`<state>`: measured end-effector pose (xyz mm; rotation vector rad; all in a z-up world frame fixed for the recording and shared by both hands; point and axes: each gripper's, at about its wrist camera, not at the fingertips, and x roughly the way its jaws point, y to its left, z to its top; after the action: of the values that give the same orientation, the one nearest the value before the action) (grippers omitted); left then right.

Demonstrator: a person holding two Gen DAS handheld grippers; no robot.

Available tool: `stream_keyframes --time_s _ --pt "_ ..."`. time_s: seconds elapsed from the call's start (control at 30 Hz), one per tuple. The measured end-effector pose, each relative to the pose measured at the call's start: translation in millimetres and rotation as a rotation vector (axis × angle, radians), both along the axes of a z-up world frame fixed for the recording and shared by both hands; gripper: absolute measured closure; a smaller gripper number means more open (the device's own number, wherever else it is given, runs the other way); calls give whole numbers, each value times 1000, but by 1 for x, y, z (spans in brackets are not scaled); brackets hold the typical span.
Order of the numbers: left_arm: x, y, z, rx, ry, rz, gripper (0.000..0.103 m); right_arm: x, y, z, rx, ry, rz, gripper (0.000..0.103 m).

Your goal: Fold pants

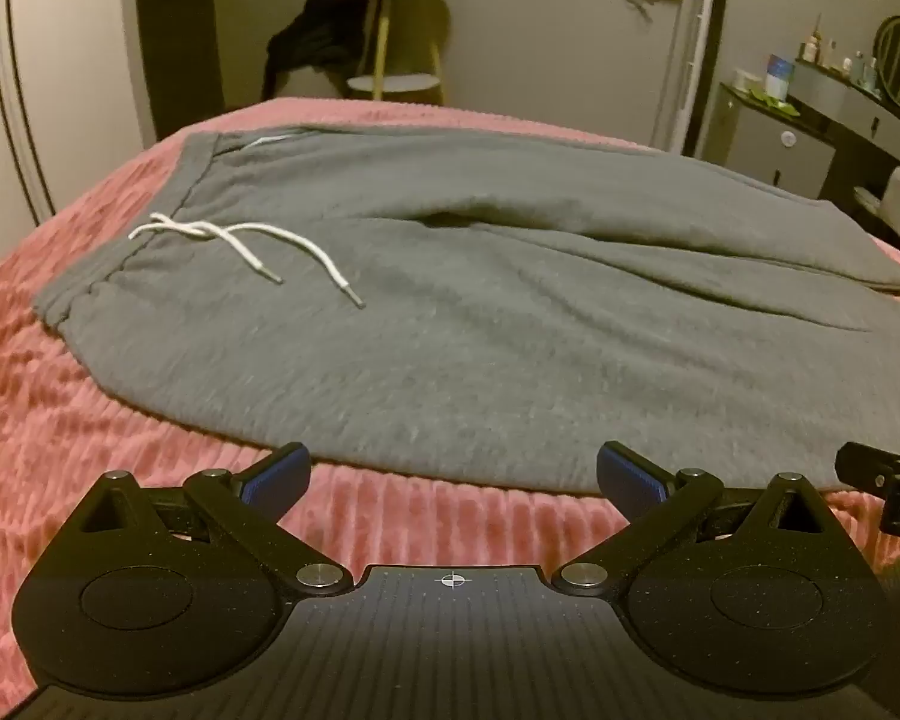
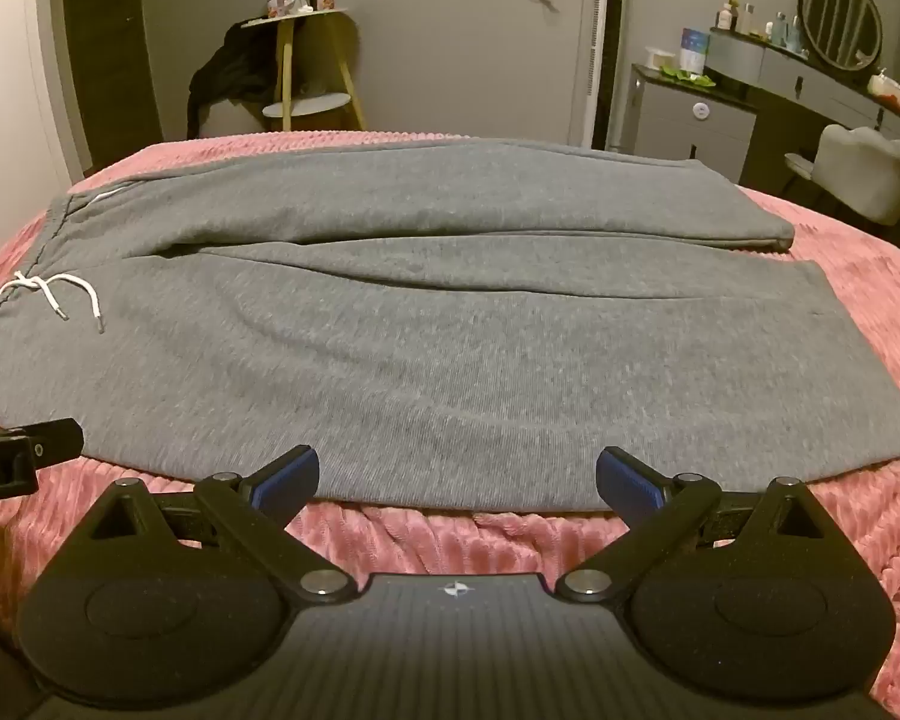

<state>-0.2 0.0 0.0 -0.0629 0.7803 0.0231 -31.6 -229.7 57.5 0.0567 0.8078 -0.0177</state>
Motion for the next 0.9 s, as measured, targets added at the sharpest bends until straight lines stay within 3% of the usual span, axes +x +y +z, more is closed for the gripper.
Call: stream_keyframes --time_s 0.13,0.9 --pt "5 -5 -4 34 25 3 0 1 0 0 5 -2 -1 4" --pt "0 0 -4 2 15 11 0 -1 -1 -1 18 -11 -14 4"
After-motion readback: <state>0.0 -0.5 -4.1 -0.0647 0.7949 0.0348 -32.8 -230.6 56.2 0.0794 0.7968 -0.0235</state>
